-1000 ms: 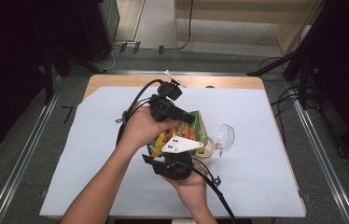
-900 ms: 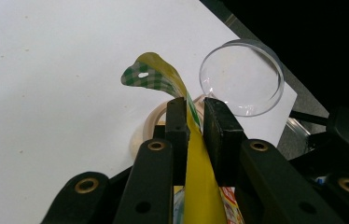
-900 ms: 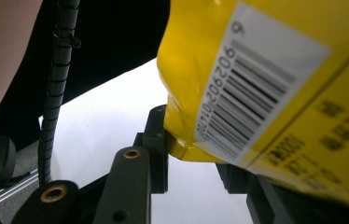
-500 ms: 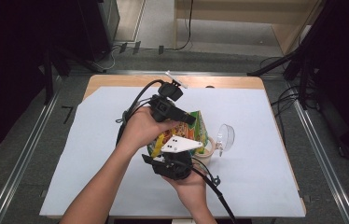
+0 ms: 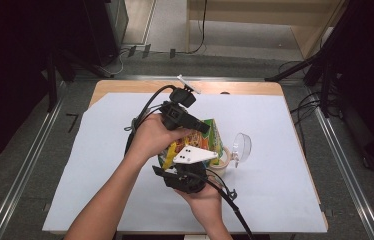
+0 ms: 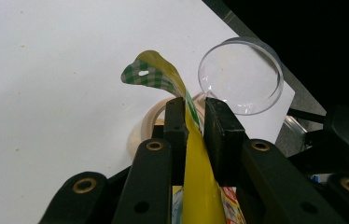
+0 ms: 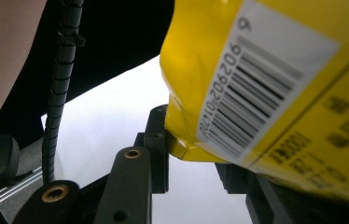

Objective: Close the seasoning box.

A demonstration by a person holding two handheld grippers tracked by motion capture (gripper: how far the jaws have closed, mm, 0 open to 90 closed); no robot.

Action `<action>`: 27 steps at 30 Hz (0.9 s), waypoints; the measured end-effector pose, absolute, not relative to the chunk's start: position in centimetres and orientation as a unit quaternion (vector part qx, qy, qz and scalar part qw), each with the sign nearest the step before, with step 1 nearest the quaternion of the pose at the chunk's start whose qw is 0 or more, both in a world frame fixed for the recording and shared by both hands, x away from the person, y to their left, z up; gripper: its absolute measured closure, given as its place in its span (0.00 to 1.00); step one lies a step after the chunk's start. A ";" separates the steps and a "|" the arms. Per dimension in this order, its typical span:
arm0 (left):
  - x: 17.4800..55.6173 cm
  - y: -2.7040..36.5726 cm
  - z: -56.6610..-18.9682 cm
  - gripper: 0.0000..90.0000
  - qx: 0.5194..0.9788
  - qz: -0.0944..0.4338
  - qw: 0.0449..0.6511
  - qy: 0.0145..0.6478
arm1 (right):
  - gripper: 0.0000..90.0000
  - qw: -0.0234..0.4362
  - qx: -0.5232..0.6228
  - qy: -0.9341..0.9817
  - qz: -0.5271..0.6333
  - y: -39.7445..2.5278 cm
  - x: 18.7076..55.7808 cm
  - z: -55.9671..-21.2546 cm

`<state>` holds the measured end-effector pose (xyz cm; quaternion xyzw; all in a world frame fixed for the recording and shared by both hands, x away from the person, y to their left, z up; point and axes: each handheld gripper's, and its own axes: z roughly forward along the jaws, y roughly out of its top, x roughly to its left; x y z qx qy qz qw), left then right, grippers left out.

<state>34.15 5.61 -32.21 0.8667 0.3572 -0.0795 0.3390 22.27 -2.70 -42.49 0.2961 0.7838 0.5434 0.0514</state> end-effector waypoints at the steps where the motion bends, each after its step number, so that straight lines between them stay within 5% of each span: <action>1: 34.2 5.6 -32.2 0.88 0.866 -0.081 0.339 0.358 | 0.78 0.052 0.297 0.783 0.544 -2.7 22.3 -42.5; 27: 34.5 5.5 -32.1 0.87 0.870 -0.082 0.328 0.358 | 0.77 0.052 0.301 0.779 0.547 -2.6 22.3 -42.5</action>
